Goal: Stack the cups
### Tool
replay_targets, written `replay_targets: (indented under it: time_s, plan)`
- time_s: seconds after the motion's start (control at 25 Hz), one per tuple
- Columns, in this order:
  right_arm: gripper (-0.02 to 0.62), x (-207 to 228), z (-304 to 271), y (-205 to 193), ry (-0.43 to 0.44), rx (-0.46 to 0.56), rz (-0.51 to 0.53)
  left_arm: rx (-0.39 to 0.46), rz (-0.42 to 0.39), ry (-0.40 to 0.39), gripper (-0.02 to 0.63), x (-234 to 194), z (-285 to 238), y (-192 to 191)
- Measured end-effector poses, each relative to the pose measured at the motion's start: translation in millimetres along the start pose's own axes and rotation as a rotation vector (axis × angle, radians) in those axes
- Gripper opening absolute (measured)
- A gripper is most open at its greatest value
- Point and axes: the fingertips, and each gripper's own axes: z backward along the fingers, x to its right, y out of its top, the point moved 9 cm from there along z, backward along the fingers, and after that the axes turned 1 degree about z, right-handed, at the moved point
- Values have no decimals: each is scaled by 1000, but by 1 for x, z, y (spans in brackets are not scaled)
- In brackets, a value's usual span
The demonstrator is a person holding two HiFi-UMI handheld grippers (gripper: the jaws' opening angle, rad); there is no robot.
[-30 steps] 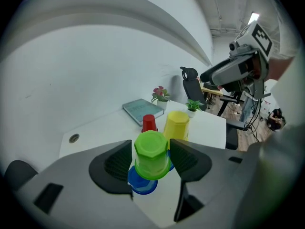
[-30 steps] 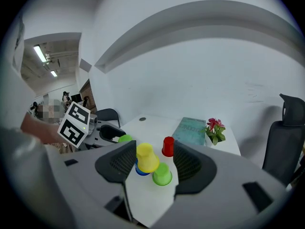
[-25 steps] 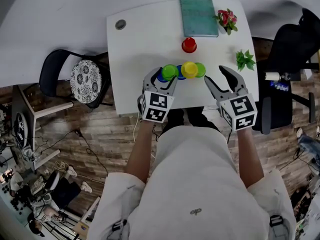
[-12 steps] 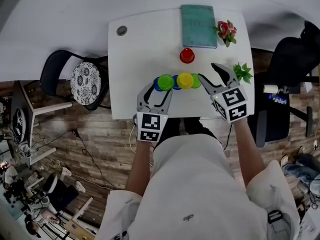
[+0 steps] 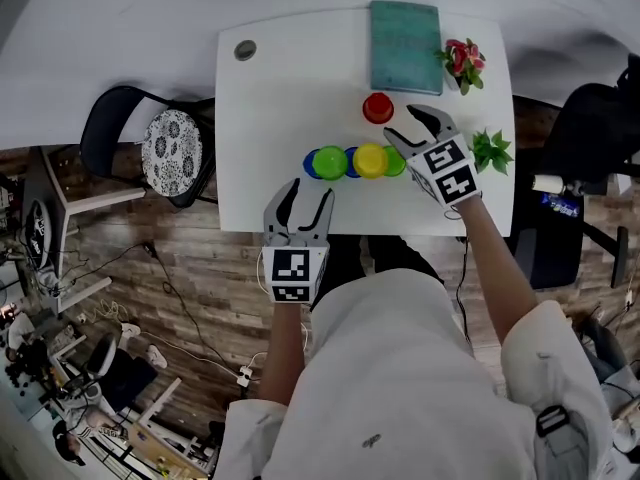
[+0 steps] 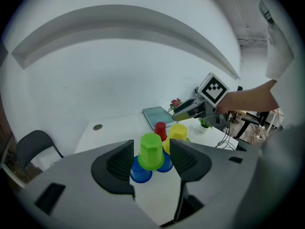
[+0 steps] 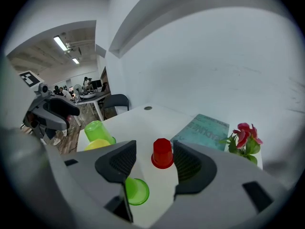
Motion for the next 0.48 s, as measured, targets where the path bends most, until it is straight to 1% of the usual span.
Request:
replay_targets:
  time_s: [0.12,0.24,0.48]
  plan:
    - [249,5,-19,-3,21,-15,30,-10,5,14,241,0,1,-4]
    - [249,7,-35,-6,38,-32,35,-20,10,26,241,-1,3,-7]
    - [252,11,-61,-11,46,-70,57,-27,13,43,241,-3,9,-11]
